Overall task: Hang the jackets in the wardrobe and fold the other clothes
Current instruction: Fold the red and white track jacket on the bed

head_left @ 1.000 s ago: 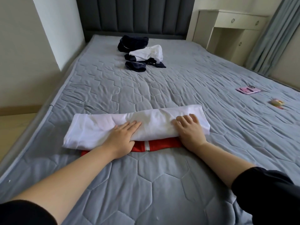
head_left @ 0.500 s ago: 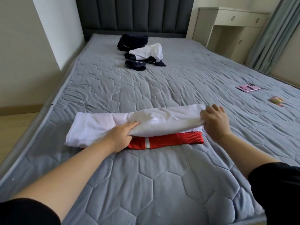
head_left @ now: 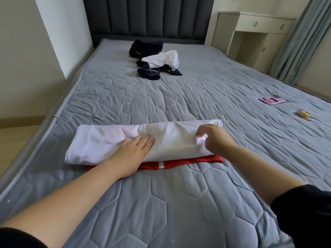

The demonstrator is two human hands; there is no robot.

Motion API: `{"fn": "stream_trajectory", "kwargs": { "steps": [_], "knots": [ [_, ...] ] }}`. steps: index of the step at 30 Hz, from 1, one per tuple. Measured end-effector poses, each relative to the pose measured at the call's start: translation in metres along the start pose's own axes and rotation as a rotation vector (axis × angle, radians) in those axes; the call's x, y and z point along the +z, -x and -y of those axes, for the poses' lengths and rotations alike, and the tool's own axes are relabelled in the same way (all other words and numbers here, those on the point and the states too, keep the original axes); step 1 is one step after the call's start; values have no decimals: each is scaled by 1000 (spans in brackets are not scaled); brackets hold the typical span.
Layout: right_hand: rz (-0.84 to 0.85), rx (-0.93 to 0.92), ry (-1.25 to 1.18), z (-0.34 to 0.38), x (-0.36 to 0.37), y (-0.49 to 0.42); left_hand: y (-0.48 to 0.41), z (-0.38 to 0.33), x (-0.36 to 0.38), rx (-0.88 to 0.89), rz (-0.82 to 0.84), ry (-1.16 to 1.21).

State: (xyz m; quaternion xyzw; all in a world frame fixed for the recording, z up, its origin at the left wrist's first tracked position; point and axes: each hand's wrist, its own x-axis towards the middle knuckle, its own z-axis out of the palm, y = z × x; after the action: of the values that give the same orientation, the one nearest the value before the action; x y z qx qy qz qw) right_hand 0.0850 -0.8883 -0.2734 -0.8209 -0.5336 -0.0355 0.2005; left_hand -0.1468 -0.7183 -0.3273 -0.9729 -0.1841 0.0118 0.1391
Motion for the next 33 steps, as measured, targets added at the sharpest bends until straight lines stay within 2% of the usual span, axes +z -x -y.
{"fn": "stream_trajectory", "kwargs": {
  "steps": [1,3,5,7,8,9,10,11,12,13,16,19,27,33],
  "knots": [
    [-135,-95,-8,14,0,1,2,-1,-3,8,23,-30],
    [-277,-253,27,35,7,0,6,-2,-11,30,119,-40],
    [-198,-204,20,50,19,-7,7,0,-21,77,259,25],
    [-49,-76,-30,57,30,-16,0,8,-34,79,390,332],
    [9,-17,-74,61,33,-22,-8,14,-40,49,373,510],
    [51,37,-128,67,36,-30,-17,19,-45,-23,263,647],
    [68,86,-186,75,40,-37,-26,25,-45,-137,83,711],
    [76,129,-238,81,44,-45,-33,30,-41,-264,-97,690],
    [94,157,-259,87,49,-50,-37,31,-33,-365,-205,613],
    [135,161,-233,93,57,-53,-38,29,-22,-420,-207,526],
    [281,96,-57,95,87,-42,-30,13,18,-414,-17,319],
    [263,171,-56,76,99,-37,-24,19,31,-393,-28,242],
    [188,304,90,52,95,-33,30,69,40,-582,36,315],
    [184,491,152,11,73,-22,47,83,50,-597,85,360]
  ]
}}
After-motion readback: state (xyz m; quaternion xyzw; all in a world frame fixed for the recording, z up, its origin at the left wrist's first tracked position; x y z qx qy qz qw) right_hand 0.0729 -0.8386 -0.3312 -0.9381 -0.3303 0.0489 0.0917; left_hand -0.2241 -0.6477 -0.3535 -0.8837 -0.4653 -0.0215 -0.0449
